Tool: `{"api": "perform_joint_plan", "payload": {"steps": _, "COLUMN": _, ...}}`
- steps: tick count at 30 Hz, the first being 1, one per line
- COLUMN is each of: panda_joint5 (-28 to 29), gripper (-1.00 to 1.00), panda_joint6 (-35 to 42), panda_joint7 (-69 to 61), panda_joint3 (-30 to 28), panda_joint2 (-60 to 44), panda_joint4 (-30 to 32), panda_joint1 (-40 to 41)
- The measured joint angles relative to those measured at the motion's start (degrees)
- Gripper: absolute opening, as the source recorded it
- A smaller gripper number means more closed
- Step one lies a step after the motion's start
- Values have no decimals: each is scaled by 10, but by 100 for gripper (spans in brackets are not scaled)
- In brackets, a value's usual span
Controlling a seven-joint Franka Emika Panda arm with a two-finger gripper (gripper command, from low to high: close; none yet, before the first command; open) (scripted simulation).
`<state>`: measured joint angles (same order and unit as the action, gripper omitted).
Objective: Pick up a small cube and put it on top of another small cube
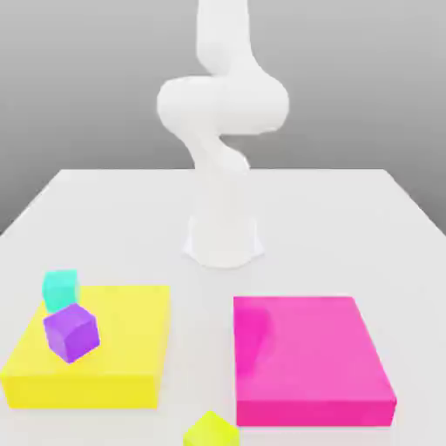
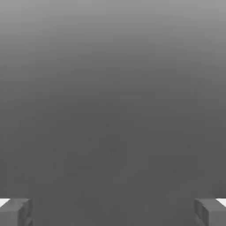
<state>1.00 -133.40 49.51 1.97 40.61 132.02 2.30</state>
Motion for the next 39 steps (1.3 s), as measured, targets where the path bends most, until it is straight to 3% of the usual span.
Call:
{"api": "perform_joint_plan", "payload": {"steps": 10, "panda_joint5": 58, "gripper": 0, "panda_joint6": -66, "panda_joint7": 162, "panda_joint3": 62, "panda_joint2": -212, "panda_joint4": 10, "panda_joint1": 71}}
{"api": "perform_joint_plan", "payload": {"steps": 18, "panda_joint5": 97, "gripper": 0, "panda_joint6": -117, "panda_joint7": 285, "panda_joint3": 75, "panda_joint2": -378, "panda_joint4": 17, "panda_joint1": 94}}
{"api": "perform_joint_plan", "payload": {"steps": 28, "panda_joint5": 64, "gripper": 0, "panda_joint6": -191, "panda_joint7": 379, "panda_joint3": 74, "panda_joint2": -574, "panda_joint4": 29, "panda_joint1": 95}}
{"api": "perform_joint_plan", "payload": {"steps": 32, "panda_joint5": 77, "gripper": 0, "panda_joint6": -250, "panda_joint7": 399, "panda_joint3": 57, "panda_joint2": -656, "panda_joint4": 16, "panda_joint1": 82}}
{"api": "perform_joint_plan", "payload": {"steps": 33, "panda_joint5": 83, "gripper": -100, "panda_joint6": -264, "panda_joint7": 404, "panda_joint3": 52, "panda_joint2": -675, "panda_joint4": 13, "panda_joint1": 78}}
{"api": "perform_joint_plan", "payload": {"steps": 39, "panda_joint5": 86, "gripper": -100, "panda_joint6": -273, "panda_joint7": 407, "panda_joint3": 49, "panda_joint2": -685, "panda_joint4": 11, "panda_joint1": 75}}
